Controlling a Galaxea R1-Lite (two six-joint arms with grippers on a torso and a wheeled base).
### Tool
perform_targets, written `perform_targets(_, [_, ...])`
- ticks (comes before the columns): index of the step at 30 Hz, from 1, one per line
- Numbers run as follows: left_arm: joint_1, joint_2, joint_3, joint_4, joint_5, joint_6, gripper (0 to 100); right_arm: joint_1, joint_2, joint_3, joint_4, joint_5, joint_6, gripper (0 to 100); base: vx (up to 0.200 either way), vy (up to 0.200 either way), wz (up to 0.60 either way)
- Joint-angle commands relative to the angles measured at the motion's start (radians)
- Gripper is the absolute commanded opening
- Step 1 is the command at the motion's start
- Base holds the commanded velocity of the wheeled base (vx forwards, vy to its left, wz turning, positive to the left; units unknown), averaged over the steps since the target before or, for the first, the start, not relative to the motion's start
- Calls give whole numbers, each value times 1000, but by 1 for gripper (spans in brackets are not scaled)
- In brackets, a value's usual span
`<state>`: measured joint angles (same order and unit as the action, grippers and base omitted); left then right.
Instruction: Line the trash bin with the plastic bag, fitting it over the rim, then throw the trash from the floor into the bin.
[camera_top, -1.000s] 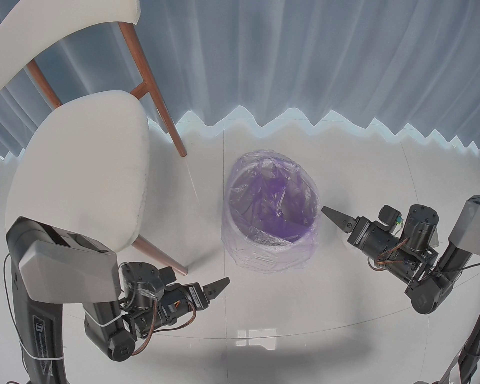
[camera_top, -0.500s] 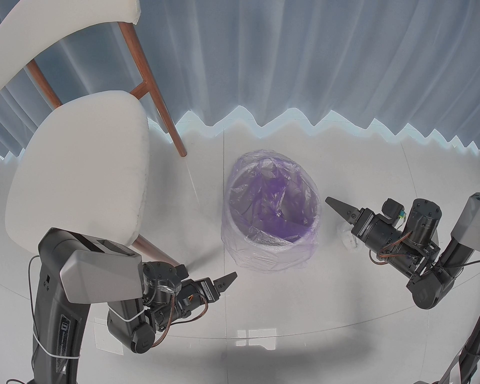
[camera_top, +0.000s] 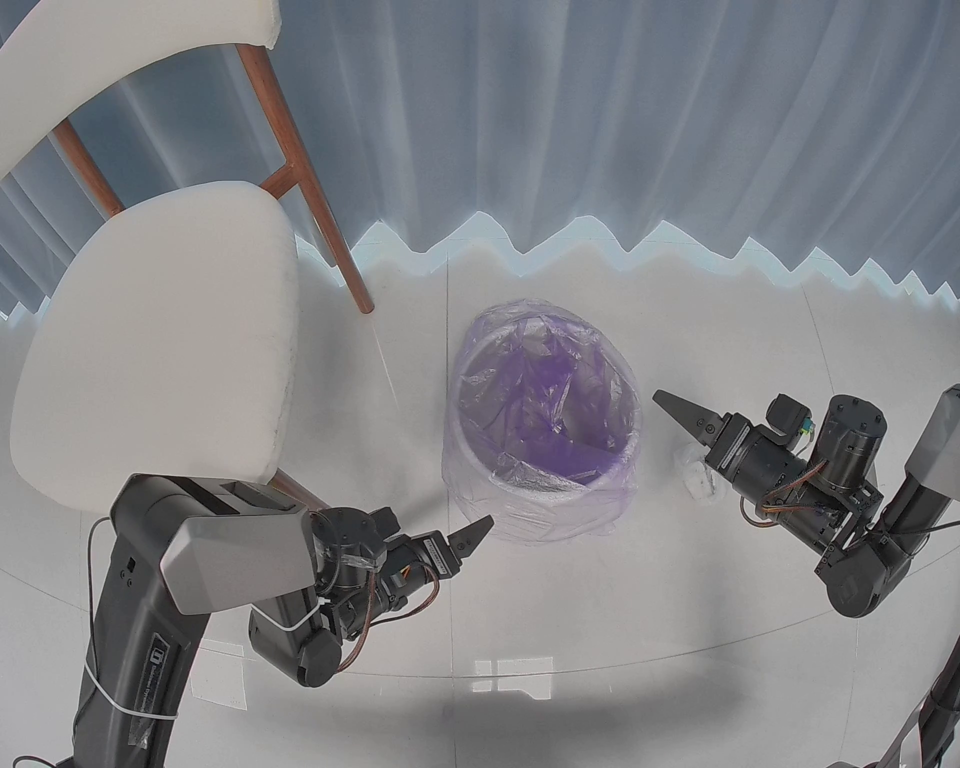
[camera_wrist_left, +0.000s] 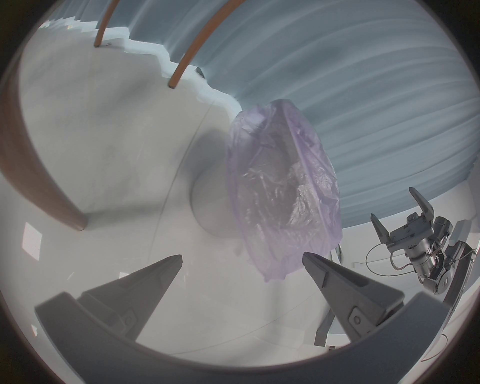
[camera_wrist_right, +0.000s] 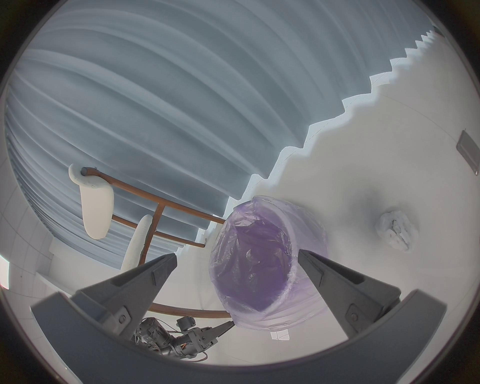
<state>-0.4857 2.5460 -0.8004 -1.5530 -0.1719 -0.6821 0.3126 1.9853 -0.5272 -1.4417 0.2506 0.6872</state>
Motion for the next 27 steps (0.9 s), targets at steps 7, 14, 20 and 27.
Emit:
perform_targets(7, [-17,100,-180,1,-24,4,0,2,-11,4,0,1,0,100,0,0,0])
perform_targets(14, [-11,114,-186,2,-24,1,0,2,-6,6,0,1,0,100,0,0,0])
perform_targets(20, [-4,208,-255,2,-35,6,0,2,-3,6,0,1,0,100,0,0,0])
perform_targets(27, [-4,215,-266,2,-28,6,0,2,3,9,0,1,0,100,0,0,0])
